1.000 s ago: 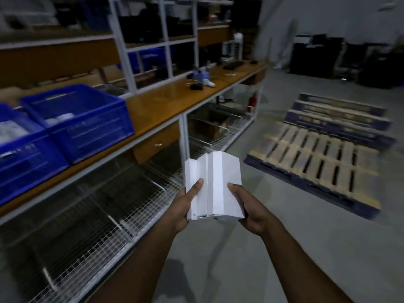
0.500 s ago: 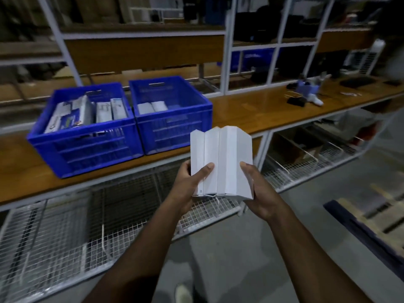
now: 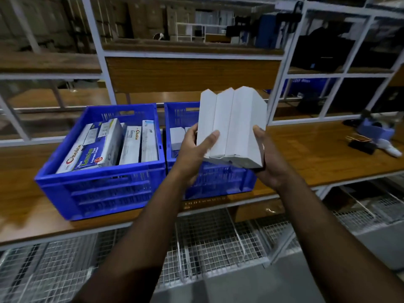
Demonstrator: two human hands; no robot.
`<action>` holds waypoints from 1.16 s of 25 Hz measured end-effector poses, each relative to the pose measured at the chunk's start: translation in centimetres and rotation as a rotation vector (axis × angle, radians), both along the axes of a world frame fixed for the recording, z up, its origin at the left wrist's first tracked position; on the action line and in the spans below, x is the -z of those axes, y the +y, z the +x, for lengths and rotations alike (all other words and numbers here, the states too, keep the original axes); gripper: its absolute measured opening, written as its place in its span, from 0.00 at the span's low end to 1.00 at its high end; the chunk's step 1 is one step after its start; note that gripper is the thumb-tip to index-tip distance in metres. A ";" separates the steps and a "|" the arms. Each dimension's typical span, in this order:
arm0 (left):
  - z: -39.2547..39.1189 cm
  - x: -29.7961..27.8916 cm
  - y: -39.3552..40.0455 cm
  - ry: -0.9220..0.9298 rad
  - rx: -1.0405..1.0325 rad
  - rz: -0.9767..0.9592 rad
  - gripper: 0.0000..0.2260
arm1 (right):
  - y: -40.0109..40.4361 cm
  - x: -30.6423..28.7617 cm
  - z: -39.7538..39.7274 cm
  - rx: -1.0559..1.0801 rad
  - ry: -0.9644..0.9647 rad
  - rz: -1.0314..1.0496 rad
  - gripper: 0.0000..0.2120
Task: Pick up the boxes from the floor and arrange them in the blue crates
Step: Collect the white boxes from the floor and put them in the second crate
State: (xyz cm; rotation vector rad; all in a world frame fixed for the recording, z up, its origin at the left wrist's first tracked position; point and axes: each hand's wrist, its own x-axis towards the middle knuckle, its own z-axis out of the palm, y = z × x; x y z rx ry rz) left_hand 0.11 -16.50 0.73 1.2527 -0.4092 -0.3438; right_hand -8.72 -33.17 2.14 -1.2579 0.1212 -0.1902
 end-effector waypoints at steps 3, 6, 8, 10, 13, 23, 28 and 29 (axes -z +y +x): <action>4.3 -0.8 -0.9 -0.020 -0.102 0.084 0.24 | -1.6 -0.6 4.0 -0.030 0.035 0.009 0.21; 8.2 -0.4 -1.7 -0.048 -0.210 0.290 0.26 | -3.6 0.9 8.9 -0.017 0.071 -0.009 0.24; 11.0 0.6 -2.2 -0.029 -0.251 0.452 0.26 | -4.2 2.2 12.1 0.003 0.143 -0.064 0.28; 13.6 1.8 -2.6 0.022 -0.235 0.599 0.25 | -4.3 3.2 14.9 0.000 0.236 -0.165 0.31; 16.1 3.0 -3.3 0.050 -0.266 0.765 0.27 | -4.5 4.0 18.4 -0.058 0.373 -0.332 0.34; 16.8 5.8 -5.8 -0.061 0.097 1.520 0.33 | -4.0 7.1 22.2 -0.523 0.729 -1.097 0.36; 16.7 6.1 -5.5 -0.199 0.082 1.629 0.25 | -3.6 6.4 21.5 -0.576 0.755 -1.428 0.32; 16.7 6.1 -5.4 -0.239 0.022 1.621 0.22 | -3.7 6.3 21.3 -0.540 0.749 -1.449 0.30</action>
